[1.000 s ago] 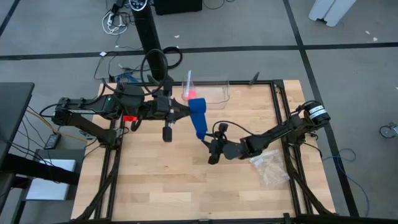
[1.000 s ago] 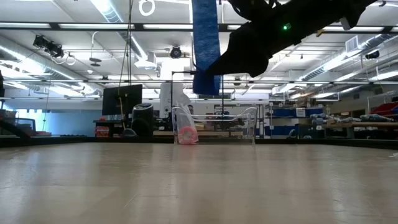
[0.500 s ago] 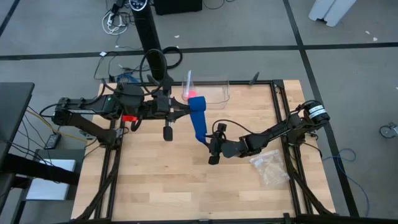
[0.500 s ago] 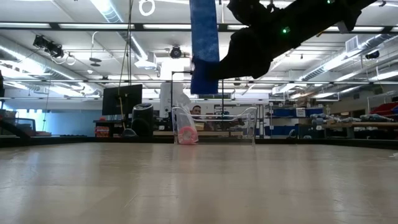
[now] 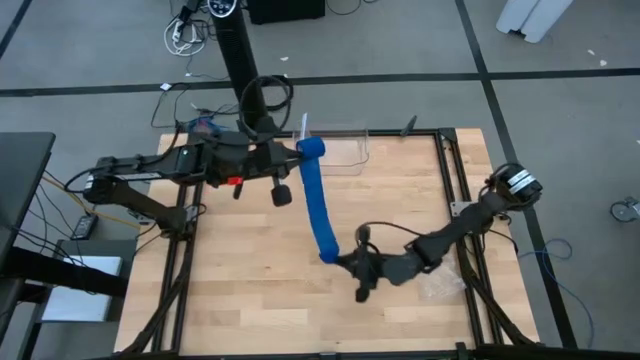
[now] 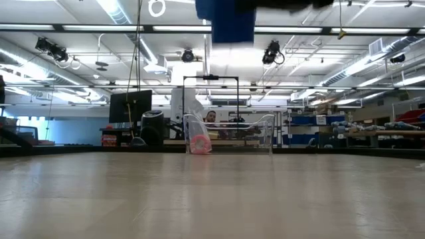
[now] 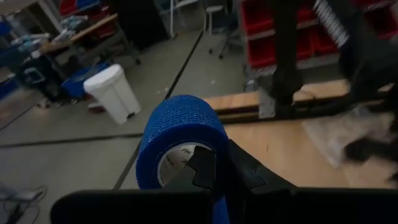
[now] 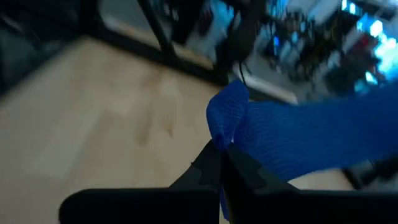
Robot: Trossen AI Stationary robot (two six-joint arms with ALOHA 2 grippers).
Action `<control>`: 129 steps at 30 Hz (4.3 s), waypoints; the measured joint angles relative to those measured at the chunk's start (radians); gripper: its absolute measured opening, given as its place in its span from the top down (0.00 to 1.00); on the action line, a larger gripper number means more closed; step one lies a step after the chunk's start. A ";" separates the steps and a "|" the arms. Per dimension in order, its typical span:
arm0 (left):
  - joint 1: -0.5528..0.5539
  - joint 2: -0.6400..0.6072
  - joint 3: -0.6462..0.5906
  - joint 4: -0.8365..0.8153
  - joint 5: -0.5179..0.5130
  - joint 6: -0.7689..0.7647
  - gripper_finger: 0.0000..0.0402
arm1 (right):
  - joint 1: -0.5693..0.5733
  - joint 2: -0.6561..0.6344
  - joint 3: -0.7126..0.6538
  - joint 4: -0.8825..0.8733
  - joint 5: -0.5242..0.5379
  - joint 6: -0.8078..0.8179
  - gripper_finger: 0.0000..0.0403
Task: Roll bandage
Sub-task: Roll the blue bandage
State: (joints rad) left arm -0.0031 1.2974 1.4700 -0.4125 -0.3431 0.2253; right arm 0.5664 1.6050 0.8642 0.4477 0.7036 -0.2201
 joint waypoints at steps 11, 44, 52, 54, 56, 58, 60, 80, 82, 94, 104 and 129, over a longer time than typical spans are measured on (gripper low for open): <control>0.105 -0.004 -0.213 0.161 0.093 0.017 0.96 | 0.145 -0.194 0.000 0.187 0.014 -0.219 1.00; 0.214 -0.003 -0.513 0.378 0.315 0.088 0.96 | 0.241 -0.340 0.100 0.504 0.229 -0.805 1.00; 0.051 -0.003 -0.513 0.363 0.309 0.097 0.96 | 0.153 -0.341 0.261 0.433 0.251 -0.944 1.00; 0.005 -0.003 -0.513 0.354 0.276 0.105 0.96 | 0.127 -0.341 0.298 0.402 0.255 -0.960 1.00; -0.042 -0.003 -0.513 0.348 0.250 0.106 0.96 | 0.099 -0.341 0.333 0.364 0.258 -0.963 1.00; -0.092 -0.003 -0.513 0.336 0.216 0.104 0.96 | 0.070 -0.341 0.358 0.337 0.256 -0.963 1.00; -0.145 -0.003 -0.513 0.332 0.176 0.099 0.96 | 0.039 -0.341 0.373 0.326 0.254 -0.971 1.00; -0.518 -0.003 -0.428 0.327 -0.049 0.030 0.96 | -0.400 -0.319 0.388 -0.281 0.035 -0.301 1.00; -0.537 -0.003 -0.407 0.315 -0.053 0.012 0.96 | -0.431 -0.305 0.388 -0.331 -0.003 -0.226 0.99; -0.575 -0.004 -0.269 0.208 -0.067 -0.178 0.96 | -0.487 -0.232 0.387 -0.625 -0.104 0.045 0.75; -0.573 -0.004 -0.187 0.204 -0.068 -0.219 0.96 | -0.448 -0.272 0.374 -0.792 -0.238 0.165 0.69; -0.463 -0.004 -0.148 0.316 -0.079 -0.230 0.96 | -0.227 -0.058 -0.058 0.360 -0.401 0.220 0.61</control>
State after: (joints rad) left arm -0.4664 1.2938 1.3216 -0.0967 -0.4223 -0.0052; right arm 0.3393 1.5472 0.8063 0.8074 0.3029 -0.0004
